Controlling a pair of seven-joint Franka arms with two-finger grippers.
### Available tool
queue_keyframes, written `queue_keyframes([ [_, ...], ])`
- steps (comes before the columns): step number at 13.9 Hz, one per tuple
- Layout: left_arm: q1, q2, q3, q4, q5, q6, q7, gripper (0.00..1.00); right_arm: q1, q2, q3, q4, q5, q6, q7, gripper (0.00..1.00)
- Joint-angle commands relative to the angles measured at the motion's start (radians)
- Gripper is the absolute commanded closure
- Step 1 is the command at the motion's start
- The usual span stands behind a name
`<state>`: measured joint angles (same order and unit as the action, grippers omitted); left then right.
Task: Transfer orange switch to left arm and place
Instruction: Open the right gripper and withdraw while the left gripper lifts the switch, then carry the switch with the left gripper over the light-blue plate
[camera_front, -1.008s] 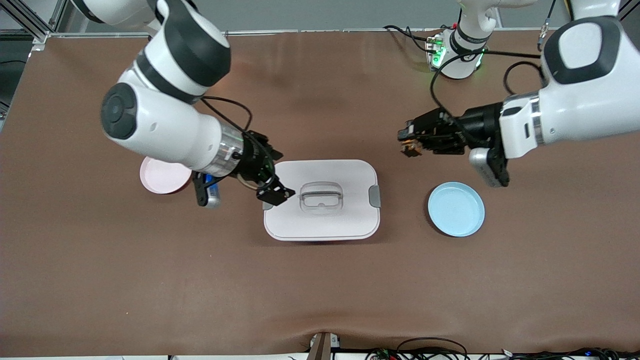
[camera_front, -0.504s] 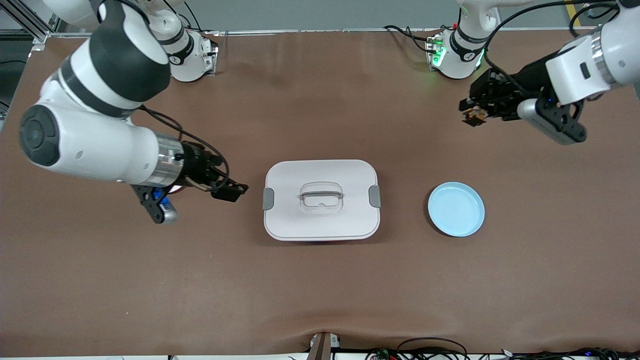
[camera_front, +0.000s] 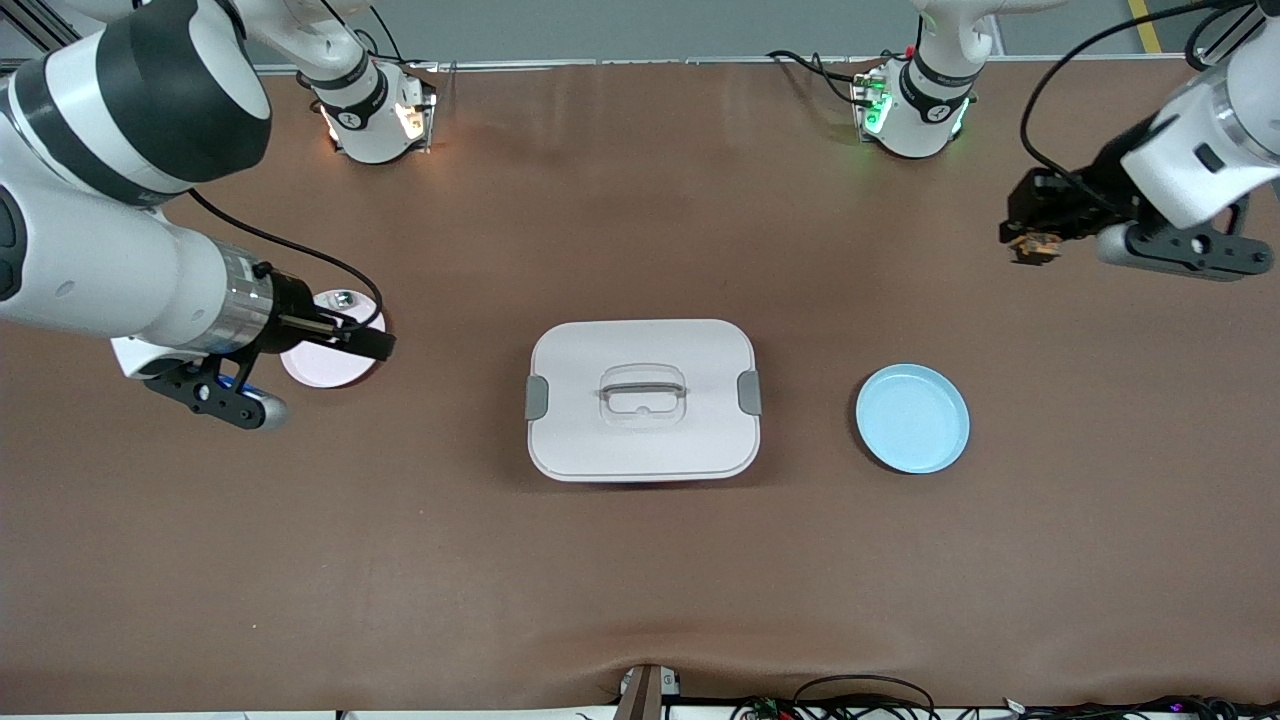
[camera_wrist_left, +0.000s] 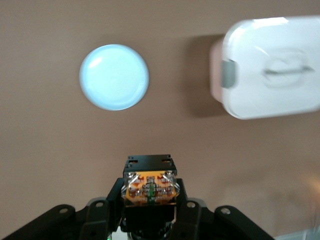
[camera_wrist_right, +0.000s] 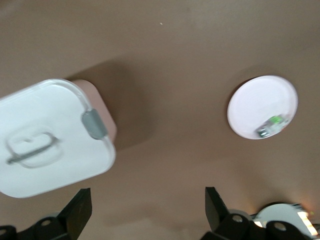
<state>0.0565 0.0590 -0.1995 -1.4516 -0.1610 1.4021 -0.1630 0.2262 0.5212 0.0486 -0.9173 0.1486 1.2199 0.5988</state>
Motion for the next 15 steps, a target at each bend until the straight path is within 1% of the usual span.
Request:
queue_keyframes([
  [1, -0.003, 0.037, -0.009, 0.017, 0.092, -0.017, -0.116, 1.00, -0.065, -0.030, 0.010, -0.009, -0.040, -0.059, -0.185, 0.00],
  [2, -0.009, 0.047, -0.012, 0.017, 0.131, -0.017, -0.143, 1.00, -0.092, -0.033, 0.008, -0.009, -0.038, -0.074, -0.247, 0.00],
  [3, -0.006, 0.047, -0.014, 0.017, 0.135, -0.017, -0.162, 1.00, -0.120, -0.043, 0.010, -0.009, -0.041, -0.085, -0.305, 0.00],
  [4, 0.000, 0.048, -0.014, 0.014, 0.140, -0.017, -0.182, 1.00, -0.136, -0.050, 0.010, -0.011, -0.059, -0.088, -0.362, 0.00],
  [6, 0.005, 0.071, -0.005, 0.011, 0.143, -0.006, -0.214, 1.00, -0.137, -0.062, 0.011, -0.011, -0.127, -0.102, -0.445, 0.00],
  [8, 0.011, 0.108, -0.004, 0.008, 0.135, 0.027, -0.318, 1.00, -0.139, -0.070, 0.013, -0.011, -0.155, -0.117, -0.488, 0.00],
  [9, 0.016, 0.132, -0.006, 0.005, 0.129, 0.037, -0.410, 1.00, -0.140, -0.072, 0.013, -0.012, -0.156, -0.123, -0.491, 0.00],
  [10, 0.016, 0.149, -0.006, -0.015, 0.127, 0.043, -0.464, 1.00, -0.140, -0.072, 0.011, -0.014, -0.161, -0.141, -0.488, 0.00],
  [11, 0.011, 0.153, -0.006, -0.053, 0.127, 0.082, -0.492, 1.00, -0.140, -0.072, 0.011, -0.015, -0.165, -0.149, -0.484, 0.00],
  [12, 0.009, 0.147, -0.008, -0.103, 0.127, 0.141, -0.515, 1.00, -0.145, -0.072, 0.010, -0.017, -0.167, -0.157, -0.482, 0.00],
  [15, 0.009, 0.145, -0.014, -0.234, 0.127, 0.332, -0.674, 1.00, -0.194, -0.076, 0.013, -0.017, -0.164, -0.171, -0.478, 0.00],
])
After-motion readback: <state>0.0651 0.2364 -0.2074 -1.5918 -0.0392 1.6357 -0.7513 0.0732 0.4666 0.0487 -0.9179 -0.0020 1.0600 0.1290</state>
